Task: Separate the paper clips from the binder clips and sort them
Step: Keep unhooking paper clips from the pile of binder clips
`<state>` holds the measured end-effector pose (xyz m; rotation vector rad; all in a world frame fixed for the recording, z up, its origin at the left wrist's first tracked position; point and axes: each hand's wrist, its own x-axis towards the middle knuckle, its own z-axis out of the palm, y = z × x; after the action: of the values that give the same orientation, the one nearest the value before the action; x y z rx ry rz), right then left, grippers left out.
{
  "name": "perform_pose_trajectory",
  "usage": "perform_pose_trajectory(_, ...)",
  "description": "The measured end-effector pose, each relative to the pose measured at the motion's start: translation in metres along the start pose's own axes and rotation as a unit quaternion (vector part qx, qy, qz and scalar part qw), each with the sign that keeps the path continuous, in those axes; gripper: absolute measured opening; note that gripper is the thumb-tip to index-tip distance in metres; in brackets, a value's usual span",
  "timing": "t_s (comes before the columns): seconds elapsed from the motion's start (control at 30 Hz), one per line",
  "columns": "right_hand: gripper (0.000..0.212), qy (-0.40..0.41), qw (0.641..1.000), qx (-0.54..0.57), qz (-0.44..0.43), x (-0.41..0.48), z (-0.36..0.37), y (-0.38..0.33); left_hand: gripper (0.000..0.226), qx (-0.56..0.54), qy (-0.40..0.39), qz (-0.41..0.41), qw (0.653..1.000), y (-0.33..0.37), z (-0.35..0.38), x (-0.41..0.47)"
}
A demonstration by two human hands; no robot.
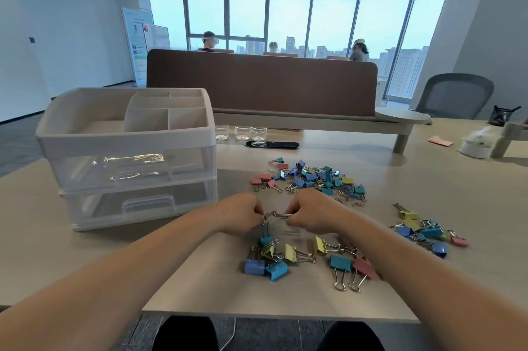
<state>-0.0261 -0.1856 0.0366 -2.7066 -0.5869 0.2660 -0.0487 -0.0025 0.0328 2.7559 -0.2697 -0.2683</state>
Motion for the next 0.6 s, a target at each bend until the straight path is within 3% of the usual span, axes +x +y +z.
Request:
perform_pose_trajectory(0.1, 0.027, -0.027, 1.0, -0.004, -0.016, -0.007, 0.002, -0.003, 0.03, 0.02, -0.02, 0.012, 1.0, 0.002, 0.002, -0.006)
perform_pose_trajectory(0.47, 0.022, -0.022, 1.0, -0.013, -0.015, -0.01, 0.008, 0.003, 0.035, 0.035, -0.066, 0.041, 0.996, 0.005, 0.002, -0.016)
perform_pose_trajectory(0.6, 0.02, -0.011, 1.0, -0.006, -0.014, -0.005, 0.01, 0.004, 0.033, 0.032, -0.03, 0.063, 0.997, 0.003, 0.004, -0.012)
